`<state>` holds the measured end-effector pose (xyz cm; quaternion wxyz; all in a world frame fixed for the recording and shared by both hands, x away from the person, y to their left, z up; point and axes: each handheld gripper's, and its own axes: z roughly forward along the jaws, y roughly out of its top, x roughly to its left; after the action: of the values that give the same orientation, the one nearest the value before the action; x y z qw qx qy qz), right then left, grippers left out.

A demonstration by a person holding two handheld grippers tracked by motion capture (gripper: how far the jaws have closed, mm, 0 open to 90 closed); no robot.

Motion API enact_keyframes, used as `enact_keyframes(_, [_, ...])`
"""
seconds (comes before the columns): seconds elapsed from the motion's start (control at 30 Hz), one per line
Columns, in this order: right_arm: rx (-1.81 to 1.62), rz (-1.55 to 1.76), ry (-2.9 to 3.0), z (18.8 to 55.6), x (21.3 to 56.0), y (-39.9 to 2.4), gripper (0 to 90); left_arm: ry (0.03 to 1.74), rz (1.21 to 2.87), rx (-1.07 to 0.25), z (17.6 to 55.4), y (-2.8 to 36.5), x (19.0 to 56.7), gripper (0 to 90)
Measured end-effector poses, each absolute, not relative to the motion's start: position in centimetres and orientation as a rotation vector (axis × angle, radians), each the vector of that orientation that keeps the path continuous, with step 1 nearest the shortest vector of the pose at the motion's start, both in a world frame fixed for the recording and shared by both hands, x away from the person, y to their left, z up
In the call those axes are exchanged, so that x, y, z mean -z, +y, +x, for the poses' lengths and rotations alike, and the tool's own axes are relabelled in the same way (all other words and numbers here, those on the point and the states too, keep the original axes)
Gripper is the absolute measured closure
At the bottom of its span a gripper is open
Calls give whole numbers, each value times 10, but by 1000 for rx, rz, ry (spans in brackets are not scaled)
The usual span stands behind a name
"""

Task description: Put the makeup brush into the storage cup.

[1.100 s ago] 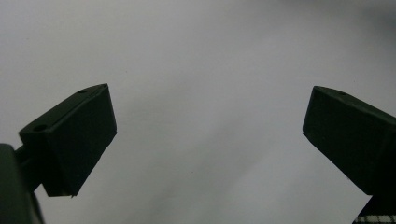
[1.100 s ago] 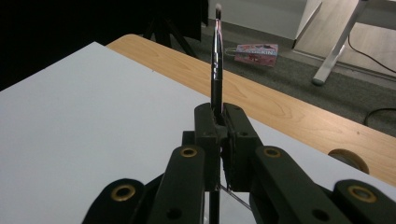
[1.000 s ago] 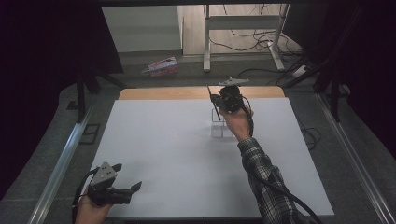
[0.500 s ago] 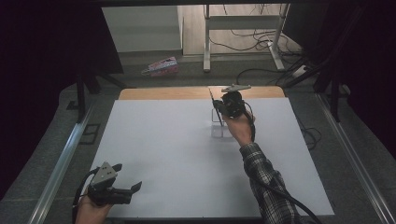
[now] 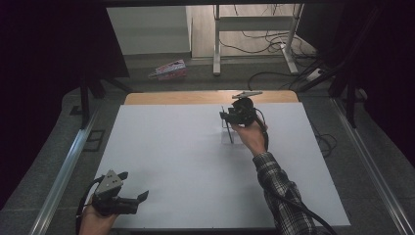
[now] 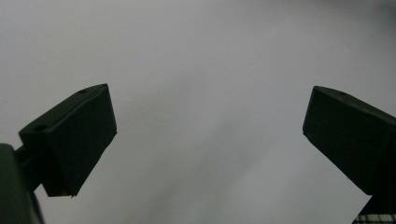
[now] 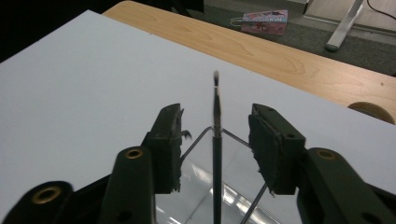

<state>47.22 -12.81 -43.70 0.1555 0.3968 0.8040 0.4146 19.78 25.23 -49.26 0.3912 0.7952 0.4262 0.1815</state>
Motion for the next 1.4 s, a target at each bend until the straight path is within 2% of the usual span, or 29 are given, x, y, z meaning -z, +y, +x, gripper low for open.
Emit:
enact_keyframes(0.5, [-1131,1078,2339,464,433,-121,355,1087,2017,-459,198,253,493,33])
enact_keyframes(1.4, [-1167,1074,2358,453,421,-134,282,1137,2014,-443,201,255,495,29])
